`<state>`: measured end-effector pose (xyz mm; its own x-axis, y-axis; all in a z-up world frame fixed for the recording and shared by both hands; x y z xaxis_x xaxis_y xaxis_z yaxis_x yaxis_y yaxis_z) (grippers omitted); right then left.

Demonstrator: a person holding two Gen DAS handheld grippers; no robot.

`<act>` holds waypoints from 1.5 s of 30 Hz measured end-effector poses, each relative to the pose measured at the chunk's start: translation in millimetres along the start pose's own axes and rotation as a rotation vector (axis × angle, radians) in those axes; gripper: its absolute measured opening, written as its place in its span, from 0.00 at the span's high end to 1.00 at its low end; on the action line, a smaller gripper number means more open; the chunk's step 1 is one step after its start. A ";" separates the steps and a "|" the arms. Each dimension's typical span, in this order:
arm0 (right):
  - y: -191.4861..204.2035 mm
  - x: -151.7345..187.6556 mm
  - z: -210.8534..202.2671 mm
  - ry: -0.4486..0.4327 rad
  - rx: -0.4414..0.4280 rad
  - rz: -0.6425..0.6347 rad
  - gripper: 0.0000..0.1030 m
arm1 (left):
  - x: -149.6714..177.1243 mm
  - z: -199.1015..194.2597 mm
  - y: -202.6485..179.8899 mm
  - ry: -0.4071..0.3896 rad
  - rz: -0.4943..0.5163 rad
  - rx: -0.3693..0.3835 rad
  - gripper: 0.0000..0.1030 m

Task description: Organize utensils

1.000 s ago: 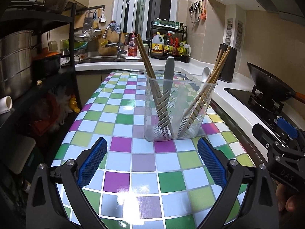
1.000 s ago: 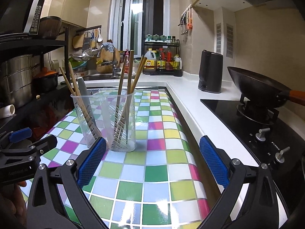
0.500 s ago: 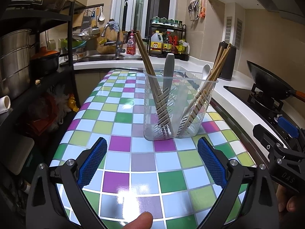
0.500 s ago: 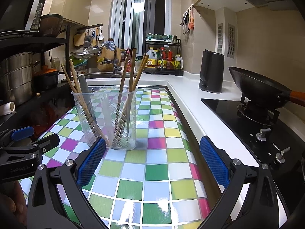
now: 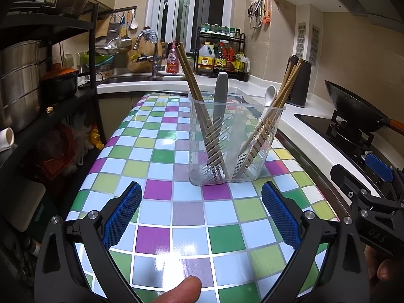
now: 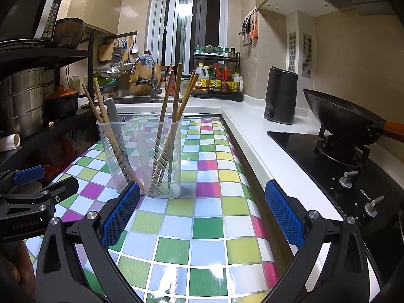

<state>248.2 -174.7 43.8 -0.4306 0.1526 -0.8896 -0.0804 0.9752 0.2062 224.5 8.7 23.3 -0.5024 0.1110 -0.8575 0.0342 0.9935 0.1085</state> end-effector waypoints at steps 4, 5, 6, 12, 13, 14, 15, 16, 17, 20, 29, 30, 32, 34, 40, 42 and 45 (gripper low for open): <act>0.0 -0.7 -1.5 -0.003 -0.001 -0.001 0.05 | -0.6 -0.5 -0.3 -0.002 0.004 -0.001 0.10; -0.1 -1.0 -1.6 -0.005 -0.001 -0.002 0.05 | -0.6 -0.7 0.0 -0.002 0.004 -0.002 0.10; -0.1 -0.9 -1.6 -0.005 -0.001 -0.003 0.05 | -0.7 -0.7 0.1 -0.003 0.003 -0.002 0.10; -0.3 -0.8 -2.0 -0.004 -0.001 -0.001 0.05 | 0.1 -0.1 -1.4 0.001 0.003 0.002 0.10; -0.1 -0.8 -1.8 -0.005 -0.002 -0.001 0.05 | 0.5 0.0 -1.6 0.002 0.002 0.002 0.10; -0.1 -0.7 -1.7 -0.005 -0.001 -0.002 0.05 | 0.6 0.1 -1.7 0.002 0.001 0.003 0.10; -0.1 -0.7 -1.7 -0.004 0.000 -0.004 0.05 | 0.6 0.1 -1.7 0.002 0.001 0.002 0.10; -0.4 -0.7 -1.9 -0.004 -0.001 -0.002 0.05 | 0.5 0.1 -1.7 0.002 0.002 0.000 0.10; -0.3 -0.8 -1.8 -0.004 -0.002 -0.001 0.05 | 0.7 0.0 -1.4 0.001 0.001 0.000 0.10; -0.3 -0.5 -1.8 -0.002 -0.001 -0.003 0.05 | 1.0 0.9 -1.7 0.004 -0.001 0.003 0.10; -0.9 -0.7 -1.6 0.000 -0.003 -0.005 0.05 | 0.4 0.2 -3.4 0.000 0.012 0.003 0.10; -0.9 -0.5 -1.5 0.001 -0.003 -0.004 0.05 | 0.4 0.0 -3.7 0.000 0.013 0.002 0.10; -0.7 -0.4 -1.6 0.001 -0.003 -0.004 0.05 | 0.3 0.1 -3.7 -0.001 0.015 0.002 0.10; -0.7 -0.7 -1.8 -0.002 -0.002 -0.004 0.05 | 0.2 0.1 -2.9 -0.002 0.013 0.002 0.10; -1.0 -1.0 -1.8 -0.003 -0.002 -0.005 0.05 | -1.5 0.5 -4.8 -0.003 0.016 0.006 0.10; -1.2 -0.9 -1.6 -0.001 -0.003 -0.005 0.05 | -1.4 1.2 -5.3 0.003 0.014 0.004 0.10; -1.1 -0.7 -1.3 0.001 -0.004 -0.006 0.05 | -1.5 2.2 -5.3 0.009 0.007 0.004 0.10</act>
<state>247.4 -176.1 44.7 -0.4311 0.1462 -0.8904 -0.0863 0.9756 0.2020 227.0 3.3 22.9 -0.5101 0.1181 -0.8520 0.0415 0.9928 0.1128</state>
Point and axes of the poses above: each gripper's, at about its wrist camera, not at the fingertips, and z roughly the way its jaws point, y to its left, x to its underside, the point moved 10 cm from there along z, roughly the way its jaws point, and after that the axes turned 13 degrees about z, right-handed, at the moved point
